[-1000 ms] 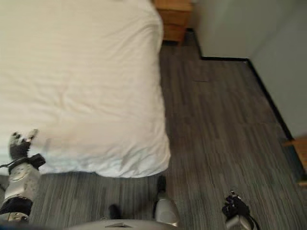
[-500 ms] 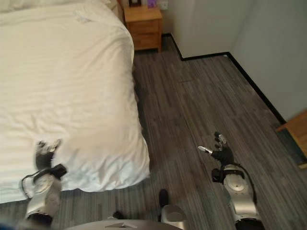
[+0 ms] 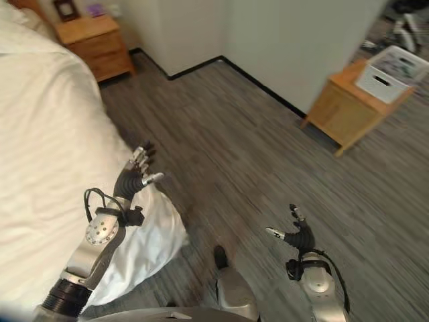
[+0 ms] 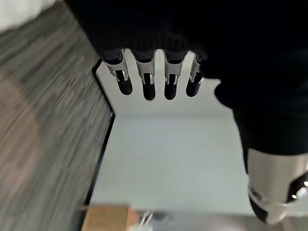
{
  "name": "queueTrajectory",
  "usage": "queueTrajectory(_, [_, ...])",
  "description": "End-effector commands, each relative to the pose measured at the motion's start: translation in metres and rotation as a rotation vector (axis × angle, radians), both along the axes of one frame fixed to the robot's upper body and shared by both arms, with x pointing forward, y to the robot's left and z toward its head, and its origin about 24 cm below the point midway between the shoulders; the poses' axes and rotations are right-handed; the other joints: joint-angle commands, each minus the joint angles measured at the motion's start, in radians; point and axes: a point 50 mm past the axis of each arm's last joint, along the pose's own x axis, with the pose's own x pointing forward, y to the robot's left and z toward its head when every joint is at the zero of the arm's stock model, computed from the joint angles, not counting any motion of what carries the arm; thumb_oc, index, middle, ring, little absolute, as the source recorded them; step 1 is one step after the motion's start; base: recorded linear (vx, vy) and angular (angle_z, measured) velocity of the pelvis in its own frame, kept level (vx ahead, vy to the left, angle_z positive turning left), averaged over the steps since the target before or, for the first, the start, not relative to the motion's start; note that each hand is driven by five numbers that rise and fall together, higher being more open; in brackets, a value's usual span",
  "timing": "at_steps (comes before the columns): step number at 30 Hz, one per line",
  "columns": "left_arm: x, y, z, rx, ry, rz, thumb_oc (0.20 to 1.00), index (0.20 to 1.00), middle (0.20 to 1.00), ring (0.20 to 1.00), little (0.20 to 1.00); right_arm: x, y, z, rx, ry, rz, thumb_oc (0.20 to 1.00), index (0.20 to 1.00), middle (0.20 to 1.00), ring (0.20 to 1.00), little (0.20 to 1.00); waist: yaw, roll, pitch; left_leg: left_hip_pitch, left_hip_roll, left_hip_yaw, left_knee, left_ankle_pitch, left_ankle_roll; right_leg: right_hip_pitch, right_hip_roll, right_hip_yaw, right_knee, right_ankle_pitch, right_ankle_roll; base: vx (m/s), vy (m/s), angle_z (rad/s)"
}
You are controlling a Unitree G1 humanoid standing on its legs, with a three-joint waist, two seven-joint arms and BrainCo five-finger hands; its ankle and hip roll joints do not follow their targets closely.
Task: Making the bed.
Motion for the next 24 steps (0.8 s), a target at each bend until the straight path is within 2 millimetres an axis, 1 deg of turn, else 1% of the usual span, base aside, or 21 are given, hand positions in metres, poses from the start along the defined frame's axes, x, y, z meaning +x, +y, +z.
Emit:
queueTrajectory(1, [-0.007,0.003,-0.004,-0.007,-0.001,-0.008,1.0,1.0,1.0,1.0,1.0,0.01,-0.007,0.024,-0.099,-0.115,0.036,1.0,1.0,1.0,1.0,1.0,0.007,0.005,-0.013,-0.035,-0.035,-0.097,-0.024,0.059,0.022,0.124,-0.01,0.07,-0.042,-0.061,0.041,0.01,-0.11,-0.83])
queueTrajectory(3, [-0.013,0.003,-0.016,-0.024,0.058,-0.005,1.0,1.0,1.0,1.0,1.0,0.011,-0.006,0.026,-0.12,-0.113,0.059,1.0,1.0,1.0,1.0,1.0,0.019,0.009,-0.017,-0.035,-0.028,-0.056,-0.024,0.061,0.016,0.153,-0.036,0.05,-0.095,-0.047,0.053,0.01,-0.13,-0.3])
queueTrajectory(4, [-0.015,0.003,-0.018,-0.034,0.071,-0.01,1.0,1.0,1.0,1.0,1.0,0.013,-0.006,0.028,-0.142,-0.111,0.078,1.0,1.0,1.0,1.0,1.0,0.026,0.009,-0.015,-0.036,-0.023,-0.036,-0.024,0.066,0.008,0.166,-0.043,0.038,-0.134,-0.038,0.062,0.0,-0.096,-0.43])
queueTrajectory(5, [-0.015,0.003,-0.018,-0.034,0.071,-0.01,1.0,1.0,1.0,1.0,1.0,0.013,-0.006,0.028,-0.142,-0.11,0.078,1.0,1.0,1.0,1.0,1.0,0.027,0.009,-0.015,-0.036,-0.023,-0.035,-0.024,0.066,0.007,0.168,-0.042,0.039,-0.137,-0.036,0.062,-0.03,-0.204,-0.7])
queueTrajectory(6, [-0.02,0.005,-0.021,-0.029,0.089,-0.019,1.0,1.0,1.0,1.0,1.0,0.016,-0.009,0.034,-0.22,-0.118,0.107,1.0,1.0,1.0,1.0,1.0,0.039,0.013,-0.011,-0.047,-0.013,-0.005,-0.024,0.075,-0.005,0.175,-0.031,0.053,-0.231,-0.008,0.073,0.01,-0.24,-0.74])
queueTrajectory(7, [-0.023,0.005,-0.025,-0.035,0.107,-0.015,1.0,1.0,1.0,1.0,1.0,0.016,-0.01,0.037,-0.257,-0.122,0.121,1.0,1.0,1.0,1.0,1.0,0.037,0.015,-0.008,-0.048,-0.01,0.0,-0.024,0.076,-0.009,0.165,-0.024,0.07,-0.252,-0.003,0.074,0.05,-0.331,-0.86])
queueTrajectory(10, [-0.025,0.01,-0.03,-0.049,0.128,0.01,1.0,1.0,1.0,1.0,1.0,0.014,-0.012,0.04,-0.315,-0.125,0.131,1.0,1.0,1.0,1.0,1.0,0.032,0.019,-0.003,-0.035,-0.002,0.001,-0.024,0.066,-0.014,0.147,-0.008,0.099,-0.255,0.008,0.077,0.16,-0.256,-0.59])
queueTrajectory(11, [-0.029,0.013,-0.036,-0.088,0.161,0.036,1.0,1.0,1.0,1.0,1.0,0.01,-0.014,0.038,-0.32,-0.11,0.132,1.0,1.0,1.0,1.0,1.0,0.024,0.024,-0.003,0.007,0.011,0.007,-0.019,0.073,-0.023,0.16,0.006,0.111,-0.255,-0.002,0.071,0.22,-0.286,-0.29])
queueTrajectory(12, [-0.029,0.012,-0.038,-0.121,0.17,0.049,1.0,1.0,1.0,1.0,1.0,0.009,-0.015,0.036,-0.323,-0.099,0.129,1.0,1.0,1.0,1.0,1.0,0.022,0.027,0.002,0.005,0.024,0.013,0.028,0.075,-0.028,0.172,0.015,0.121,-0.254,-0.008,0.059,0.22,-0.289,-0.22])
queueTrajectory(13, [-0.029,0.012,-0.038,-0.122,0.17,0.049,1.0,1.0,1.0,1.0,1.0,0.009,-0.015,0.036,-0.323,-0.099,0.129,1.0,1.0,1.0,1.0,1.0,0.023,0.027,0.002,0.004,0.026,0.013,0.032,0.073,-0.029,0.172,0.016,0.121,-0.254,-0.008,0.058,0.13,-0.246,-0.28])
queueTrajectory(14, [-0.029,0.011,-0.038,-0.172,0.175,0.061,1.0,1.0,1.0,1.0,1.0,0.01,-0.016,0.036,-0.336,-0.088,0.136,1.0,1.0,1.0,1.0,1.0,0.024,0.032,0.011,-0.023,0.052,0.0,0.138,0.09,-0.039,0.185,0.032,0.128,-0.252,-0.02,0.037,0.14,-0.31,-0.39])
queueTrajectory(15, [-0.029,0.01,-0.039,-0.203,0.186,0.063,1.0,1.0,1.0,1.0,1.0,0.011,-0.016,0.036,-0.341,-0.087,0.144,1.0,1.0,1.0,1.0,1.0,0.033,0.031,0.021,-0.063,0.085,-0.028,0.277,0.127,-0.041,0.203,0.047,0.128,-0.25,-0.035,0.011,0.24,-0.507,-0.55])
queueTrajectory(16, [-0.031,0.009,-0.042,-0.232,0.207,0.066,1.0,1.0,1.0,1.0,1.0,0.009,-0.018,0.036,-0.352,-0.074,0.154,1.0,1.0,1.0,1.0,1.0,0.047,0.025,0.035,-0.111,0.123,-0.077,0.44,0.182,-0.033,0.235,0.065,0.128,-0.249,-0.058,-0.023,0.29,-0.653,-0.81])
queueTrajectory(17, [-0.031,0.006,-0.042,-0.263,0.214,0.075,1.0,1.0,1.0,1.0,1.0,0.008,-0.019,0.039,-0.372,-0.08,0.157,1.0,1.0,1.0,1.0,1.0,0.088,0.006,0.077,-0.232,0.12,-0.158,0.652,0.242,-0.02,0.29,0.06,0.133,-0.253,-0.08,-0.057,0.28,-0.608,-0.59])
queueTrajectory(18, [-0.029,0.005,-0.039,-0.272,0.202,0.084,1.0,1.0,1.0,1.0,1.0,0.011,-0.02,0.041,-0.38,-0.086,0.161,1.0,1.0,1.0,1.0,1.0,0.103,-0.004,0.095,-0.287,0.107,-0.187,0.738,0.244,-0.019,0.307,0.053,0.131,-0.255,-0.09,-0.065,0.18,-0.407,-0.41])
queueTrajectory(19, [-0.029,0.005,-0.039,-0.272,0.201,0.084,1.0,1.0,1.0,1.0,1.0,0.011,-0.02,0.041,-0.38,-0.087,0.161,1.0,1.0,1.0,1.0,1.0,0.1,-0.002,0.095,-0.292,0.109,-0.191,0.744,0.242,-0.02,0.306,0.055,0.128,-0.254,-0.09,-0.066,0.2,-0.19,-0.39])
queueTrajectory(20, [-0.029,0.002,-0.04,-0.282,0.201,0.094,1.0,1.0,1.0,1.0,1.0,0.017,-0.018,0.044,-0.4,-0.096,0.17,1.0,1.0,1.0,1.0,1.0,0.138,-0.01,0.105,-0.394,0.004,-0.227,0.755,0.175,-0.01,0.332,0.042,0.149,-0.255,-0.114,-0.056,0.23,-0.097,-0.39])
queueTrajectory(21, [-0.03,0.003,-0.04,-0.292,0.205,0.109,1.0,1.0,1.0,1.0,1.0,0.02,-0.017,0.045,-0.415,-0.101,0.179,1.0,1.0,1.0,1.0,1.0,0.153,-0.011,0.104,-0.432,-0.02,-0.22,0.735,0.152,-0.009,0.349,0.038,0.158,-0.255,-0.123,-0.049,0.37,-0.126,-0.46])
queueTrajectory(22, [-0.031,0.004,-0.04,-0.295,0.205,0.116,1.0,1.0,1.0,1.0,1.0,0.021,-0.016,0.046,-0.419,-0.101,0.185,1.0,1.0,1.0,1.0,1.0,0.169,-0.012,0.097,-0.453,-0.039,-0.194,0.66,0.145,-0.004,0.365,0.038,0.163,-0.255,-0.134,-0.044,0.39,-0.075,-0.32])
queueTrajectory(23, [-0.032,0.004,-0.04,-0.3,0.205,0.122,1.0,1.0,1.0,1.0,1.0,0.022,-0.015,0.047,-0.417,-0.106,0.183,1.0,1.0,1.0,1.0,1.0,0.177,-0.009,0.089,-0.462,-0.037,-0.168,0.57,0.151,-0.001,0.381,0.04,0.16,-0.255,-0.145,-0.039,0.48,-0.044,-0.47])
queueTrajectory(24, [-0.031,0.005,-0.039,-0.303,0.197,0.128,1.0,1.0,1.0,1.0,1.0,0.021,-0.014,0.047,-0.403,-0.113,0.182,1.0,1.0,1.0,1.0,1.0,0.181,-0.006,0.078,-0.459,-0.027,-0.108,0.431,0.163,-0.002,0.403,0.044,0.15,-0.255,-0.168,-0.032,0.35,-0.014,-0.5])
